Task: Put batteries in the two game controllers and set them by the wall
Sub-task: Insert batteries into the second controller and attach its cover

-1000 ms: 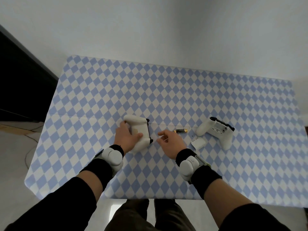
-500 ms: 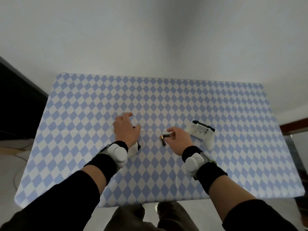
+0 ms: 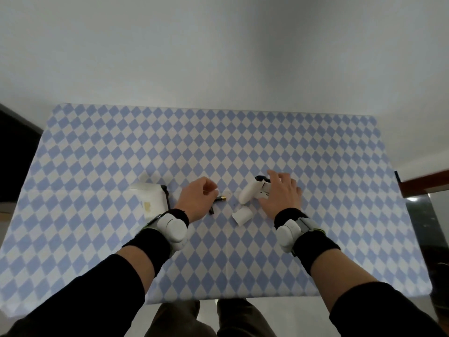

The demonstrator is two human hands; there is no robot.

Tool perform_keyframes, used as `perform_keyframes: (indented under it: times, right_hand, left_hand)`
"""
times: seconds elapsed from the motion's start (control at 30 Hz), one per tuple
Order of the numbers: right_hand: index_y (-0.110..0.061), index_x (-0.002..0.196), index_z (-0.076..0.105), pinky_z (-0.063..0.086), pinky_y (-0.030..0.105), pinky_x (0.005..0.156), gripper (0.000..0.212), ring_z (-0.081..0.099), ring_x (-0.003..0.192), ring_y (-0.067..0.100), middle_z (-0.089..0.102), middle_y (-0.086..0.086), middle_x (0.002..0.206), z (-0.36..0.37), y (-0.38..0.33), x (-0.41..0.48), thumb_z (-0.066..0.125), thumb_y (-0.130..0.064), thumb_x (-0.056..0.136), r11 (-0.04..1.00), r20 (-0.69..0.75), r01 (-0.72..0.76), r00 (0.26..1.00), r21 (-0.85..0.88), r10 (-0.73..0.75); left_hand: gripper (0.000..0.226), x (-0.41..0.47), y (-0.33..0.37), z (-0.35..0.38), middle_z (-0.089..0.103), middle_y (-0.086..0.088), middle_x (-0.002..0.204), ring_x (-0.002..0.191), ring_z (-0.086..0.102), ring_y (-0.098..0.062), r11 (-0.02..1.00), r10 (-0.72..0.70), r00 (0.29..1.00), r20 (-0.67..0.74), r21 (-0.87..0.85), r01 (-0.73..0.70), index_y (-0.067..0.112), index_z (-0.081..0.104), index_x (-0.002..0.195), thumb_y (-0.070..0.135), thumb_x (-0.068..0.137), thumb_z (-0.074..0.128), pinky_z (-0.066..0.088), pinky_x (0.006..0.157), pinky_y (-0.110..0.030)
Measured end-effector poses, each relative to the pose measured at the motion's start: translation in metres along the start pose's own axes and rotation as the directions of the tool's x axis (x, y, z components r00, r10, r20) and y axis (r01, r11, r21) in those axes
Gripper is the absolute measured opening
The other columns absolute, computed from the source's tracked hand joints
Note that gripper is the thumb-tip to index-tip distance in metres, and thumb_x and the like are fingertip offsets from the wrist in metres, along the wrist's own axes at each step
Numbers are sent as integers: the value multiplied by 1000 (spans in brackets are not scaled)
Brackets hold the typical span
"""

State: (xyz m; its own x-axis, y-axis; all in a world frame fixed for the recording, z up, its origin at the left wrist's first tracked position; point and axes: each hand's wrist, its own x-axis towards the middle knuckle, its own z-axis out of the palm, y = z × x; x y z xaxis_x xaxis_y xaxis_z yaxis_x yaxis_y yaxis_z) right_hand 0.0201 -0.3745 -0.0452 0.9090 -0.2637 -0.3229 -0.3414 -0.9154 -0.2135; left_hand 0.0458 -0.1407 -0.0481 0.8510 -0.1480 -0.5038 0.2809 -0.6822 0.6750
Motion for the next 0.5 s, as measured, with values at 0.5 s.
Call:
perform_keyframes:
  times: [0.5]
  right_hand:
    - [-21,126,46,48,38,76,55,56,101,30,48,4,108,27,43,29,74,-22,78,992,114,-13,993,124,-1]
  left_hand:
    - [27,-2,10,56,68,4,115,106,65,-14,998,-70,996,61,8,70,17,67,124,34,104,62,50,94,-28]
